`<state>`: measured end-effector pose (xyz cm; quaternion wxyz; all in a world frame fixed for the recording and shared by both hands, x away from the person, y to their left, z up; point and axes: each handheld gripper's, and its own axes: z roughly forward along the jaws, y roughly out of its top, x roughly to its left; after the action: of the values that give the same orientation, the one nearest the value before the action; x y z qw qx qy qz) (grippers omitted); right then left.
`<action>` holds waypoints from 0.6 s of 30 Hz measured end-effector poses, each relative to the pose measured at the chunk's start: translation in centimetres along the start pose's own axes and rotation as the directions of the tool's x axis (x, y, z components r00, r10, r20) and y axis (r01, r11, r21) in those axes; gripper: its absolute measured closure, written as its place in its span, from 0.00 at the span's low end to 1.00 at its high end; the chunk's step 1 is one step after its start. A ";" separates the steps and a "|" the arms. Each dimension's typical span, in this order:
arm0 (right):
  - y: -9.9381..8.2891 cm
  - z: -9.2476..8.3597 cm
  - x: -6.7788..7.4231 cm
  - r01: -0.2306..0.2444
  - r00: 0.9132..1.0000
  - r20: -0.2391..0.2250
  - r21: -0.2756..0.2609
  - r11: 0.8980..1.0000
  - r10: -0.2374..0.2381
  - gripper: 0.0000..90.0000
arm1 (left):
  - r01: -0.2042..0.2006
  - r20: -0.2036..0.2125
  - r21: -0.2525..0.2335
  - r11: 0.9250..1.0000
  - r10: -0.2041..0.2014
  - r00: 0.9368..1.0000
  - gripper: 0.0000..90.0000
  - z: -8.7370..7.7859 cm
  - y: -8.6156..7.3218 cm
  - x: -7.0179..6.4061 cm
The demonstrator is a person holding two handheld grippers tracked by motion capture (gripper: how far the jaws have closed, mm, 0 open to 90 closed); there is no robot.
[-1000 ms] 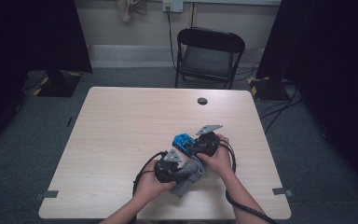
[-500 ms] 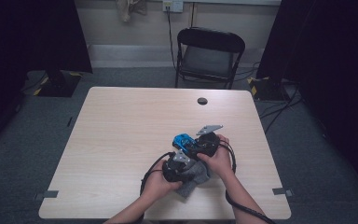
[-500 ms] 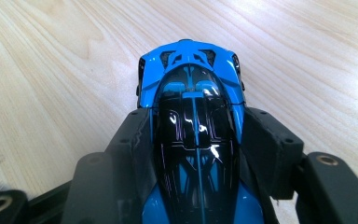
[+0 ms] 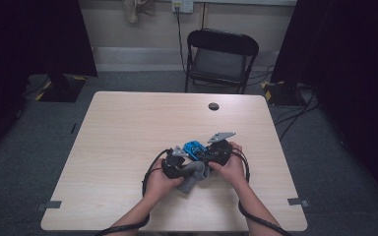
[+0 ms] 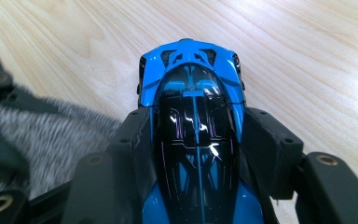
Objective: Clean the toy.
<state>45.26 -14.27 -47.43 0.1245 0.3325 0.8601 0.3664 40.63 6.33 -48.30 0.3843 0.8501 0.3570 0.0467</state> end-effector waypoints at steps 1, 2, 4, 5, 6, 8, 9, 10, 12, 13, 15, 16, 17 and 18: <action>0.0 0.0 0.0 0.000 1.000 -0.001 0.001 1.000 0.000 0.48 | 0.004 -0.005 -0.003 1.000 -0.004 1.000 0.83 0.0 0.0 0.2; 0.0 0.0 0.0 -0.001 1.000 -0.002 0.001 1.000 0.001 0.48 | 0.009 -0.007 -0.003 1.000 -0.009 1.000 0.83 -0.1 0.1 0.4; 0.0 0.0 0.0 0.001 1.000 -0.002 0.001 1.000 -0.001 0.48 | 0.020 -0.018 -0.006 1.000 -0.020 1.000 0.83 -0.2 0.1 0.9; 0.0 0.0 0.0 0.001 1.000 -0.002 -0.001 1.000 -0.001 0.48 | 0.025 -0.023 -0.009 1.000 -0.025 0.999 0.83 -0.2 0.1 1.0; 0.0 0.0 0.0 0.000 1.000 -0.003 -0.001 1.000 0.000 0.48 | 0.030 -0.029 -0.010 1.000 -0.030 0.999 0.83 -0.3 0.1 1.2; -0.1 0.0 0.0 0.003 1.000 -0.002 -0.004 1.000 -0.003 0.48 | 0.048 -0.045 -0.017 0.999 -0.049 0.998 0.83 -0.5 0.1 1.8; -0.1 0.0 0.0 0.003 1.000 -0.002 -0.004 1.000 -0.003 0.48 | 0.048 -0.045 -0.017 0.999 -0.049 0.998 0.83 -0.5 0.1 1.8; -0.1 0.0 0.0 0.003 1.000 -0.001 -0.002 1.000 -0.003 0.48 | 0.055 -0.046 -0.015 0.998 -0.056 0.997 0.83 -0.5 0.1 2.0; 0.0 -0.1 0.0 0.007 1.000 0.000 0.002 1.000 -0.007 0.49 | 0.063 -0.053 -0.020 0.998 -0.064 0.997 0.83 -0.6 0.1 2.3; 0.0 -0.1 0.0 0.007 1.000 0.000 0.002 1.000 -0.007 0.49 | 0.067 -0.053 -0.021 0.998 -0.068 0.996 0.83 -0.6 0.2 2.4; 0.0 -0.1 0.0 0.007 1.000 0.000 0.001 1.000 -0.007 0.49 | 0.068 -0.057 -0.020 0.997 -0.069 0.996 0.83 -0.6 0.2 2.5; -0.1 -0.1 0.0 0.006 1.000 0.000 -0.001 1.000 -0.006 0.49 | 0.065 -0.062 -0.018 0.998 -0.066 0.996 0.83 -0.7 0.3 2.6; -0.1 -0.1 0.0 0.006 1.000 0.000 -0.001 1.000 -0.006 0.49 | 0.062 -0.067 -0.015 0.998 -0.063 0.996 0.83 -0.7 0.3 2.7; -0.1 -0.1 0.0 0.006 1.000 0.000 -0.002 1.000 -0.006 0.49 | 0.063 -0.070 -0.017 0.998 -0.064 0.995 0.83 -0.7 0.4 2.7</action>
<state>45.19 -14.32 -47.44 0.1261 0.3298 0.8607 0.3667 42.63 8.31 -48.09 0.3791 0.8332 0.3970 0.0671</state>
